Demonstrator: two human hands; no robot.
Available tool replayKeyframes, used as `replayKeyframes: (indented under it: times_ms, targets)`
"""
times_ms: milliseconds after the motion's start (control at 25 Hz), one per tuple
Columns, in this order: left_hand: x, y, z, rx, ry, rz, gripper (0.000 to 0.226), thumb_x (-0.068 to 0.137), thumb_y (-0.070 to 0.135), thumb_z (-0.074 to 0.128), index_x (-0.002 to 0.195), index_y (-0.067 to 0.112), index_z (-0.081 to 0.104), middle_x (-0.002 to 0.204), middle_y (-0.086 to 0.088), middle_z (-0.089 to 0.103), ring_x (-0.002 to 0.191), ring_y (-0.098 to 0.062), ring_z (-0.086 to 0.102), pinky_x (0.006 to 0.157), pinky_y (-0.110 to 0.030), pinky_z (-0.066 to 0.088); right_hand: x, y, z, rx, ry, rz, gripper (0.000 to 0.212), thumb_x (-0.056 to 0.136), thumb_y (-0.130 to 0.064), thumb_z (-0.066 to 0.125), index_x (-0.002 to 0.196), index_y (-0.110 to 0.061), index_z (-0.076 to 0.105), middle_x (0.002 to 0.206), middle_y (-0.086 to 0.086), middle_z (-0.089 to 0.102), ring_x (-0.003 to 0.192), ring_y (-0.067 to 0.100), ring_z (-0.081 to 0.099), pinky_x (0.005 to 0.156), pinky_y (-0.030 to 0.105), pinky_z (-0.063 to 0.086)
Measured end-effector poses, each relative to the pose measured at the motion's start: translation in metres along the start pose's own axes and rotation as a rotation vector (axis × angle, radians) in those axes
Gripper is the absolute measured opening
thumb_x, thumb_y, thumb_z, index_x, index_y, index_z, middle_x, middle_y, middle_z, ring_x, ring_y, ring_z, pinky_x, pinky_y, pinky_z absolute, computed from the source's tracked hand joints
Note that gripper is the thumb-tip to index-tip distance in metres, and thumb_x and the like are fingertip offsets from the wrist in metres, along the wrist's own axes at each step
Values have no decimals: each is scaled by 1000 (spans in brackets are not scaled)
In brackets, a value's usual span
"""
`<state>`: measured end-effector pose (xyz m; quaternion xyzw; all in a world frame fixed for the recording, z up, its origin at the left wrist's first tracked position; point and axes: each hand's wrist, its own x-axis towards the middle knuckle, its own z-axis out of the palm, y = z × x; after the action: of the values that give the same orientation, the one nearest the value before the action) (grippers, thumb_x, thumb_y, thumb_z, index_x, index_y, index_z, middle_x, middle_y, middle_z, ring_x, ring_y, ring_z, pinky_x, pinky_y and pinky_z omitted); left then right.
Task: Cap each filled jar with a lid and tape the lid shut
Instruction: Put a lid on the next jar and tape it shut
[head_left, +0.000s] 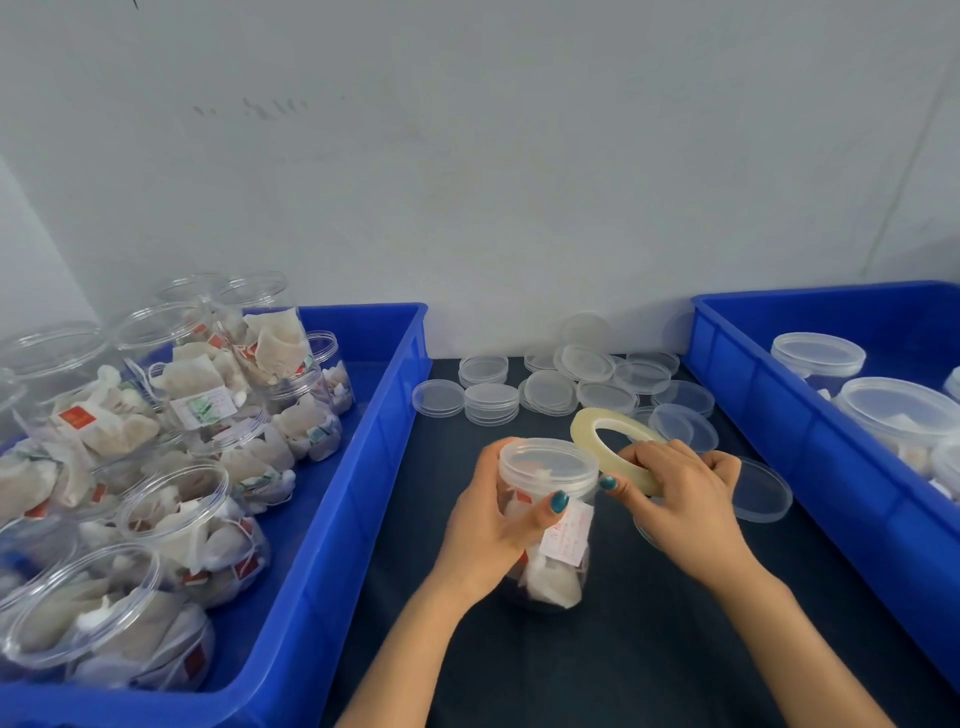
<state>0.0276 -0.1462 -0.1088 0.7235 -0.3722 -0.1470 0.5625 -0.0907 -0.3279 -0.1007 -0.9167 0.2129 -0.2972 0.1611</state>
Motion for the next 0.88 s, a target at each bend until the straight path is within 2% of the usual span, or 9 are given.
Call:
replayKeyframes:
  times_ms: [120, 200, 320, 400, 440, 640, 720, 800, 880]
  targets:
    - [1, 2, -7, -36, -82, 25, 74, 66, 76, 68, 130, 49, 42, 124, 39, 53, 118, 16, 50, 84, 0, 41, 2, 2, -2, 34, -173, 14, 63, 77, -88, 25, 117, -47, 50, 91, -17, 54, 92, -1, 44, 84, 31, 16]
    - [2, 0, -10, -56, -145, 40, 80, 70, 72, 69, 139, 46, 39, 131, 35, 52, 125, 12, 47, 89, -1, 40, 2, 4, -1, 41, -254, -12, 68, 77, -90, 21, 131, -53, 39, 97, -18, 53, 95, -3, 40, 87, 31, 15]
    - [5, -7, -13, -81, -234, 30, 107, 69, 72, 70, 154, 43, 12, 139, 39, 44, 132, 13, 39, 94, -3, 37, 0, 2, 3, 72, -262, -17, 75, 73, -83, 24, 138, -48, 39, 103, -15, 54, 95, -4, 35, 88, 31, 16]
    - [7, -8, -12, -91, -249, -1, 118, 65, 68, 76, 151, 47, -1, 132, 41, 46, 129, 16, 41, 94, -3, 38, -1, -1, 6, 64, -226, -21, 77, 72, -81, 23, 133, -41, 48, 95, -14, 52, 90, -3, 36, 86, 31, 15]
    - [6, -8, -11, -90, -220, -19, 118, 63, 62, 81, 148, 49, 1, 128, 39, 50, 124, 17, 44, 92, -3, 39, -2, -3, 7, 55, -208, -29, 77, 72, -81, 23, 129, -39, 53, 91, -13, 50, 88, -2, 36, 84, 30, 15]
    - [2, -12, -2, -86, 22, -16, 84, 60, 27, 95, 116, 29, 32, 118, 15, 52, 108, 14, 55, 85, -10, 48, -2, -5, 6, -24, -140, -122, 66, 80, -86, 20, 105, -40, 62, 75, -16, 48, 80, -3, 41, 79, 34, 19]
    - [3, -14, -7, -143, 55, -22, 84, 55, 28, 96, 116, 23, 37, 112, 18, 59, 107, 9, 59, 85, -15, 51, 0, -2, 3, -42, -123, -172, 70, 82, -85, 13, 94, -39, 63, 69, -17, 49, 79, 0, 45, 79, 34, 21]
    - [4, -14, -12, -184, 48, -32, 86, 51, 39, 91, 116, 21, 38, 106, 26, 64, 107, 6, 61, 85, -17, 52, 1, 1, 0, -46, -95, -196, 73, 85, -83, 8, 84, -36, 63, 67, -17, 50, 80, 2, 48, 80, 35, 22]
    - [4, -16, -16, -219, 18, -42, 86, 50, 43, 89, 117, 20, 39, 106, 26, 66, 108, 2, 63, 84, -19, 53, -1, 2, 0, -58, -25, -208, 68, 89, -79, 12, 75, -33, 60, 64, -16, 48, 75, 4, 48, 77, 35, 22]
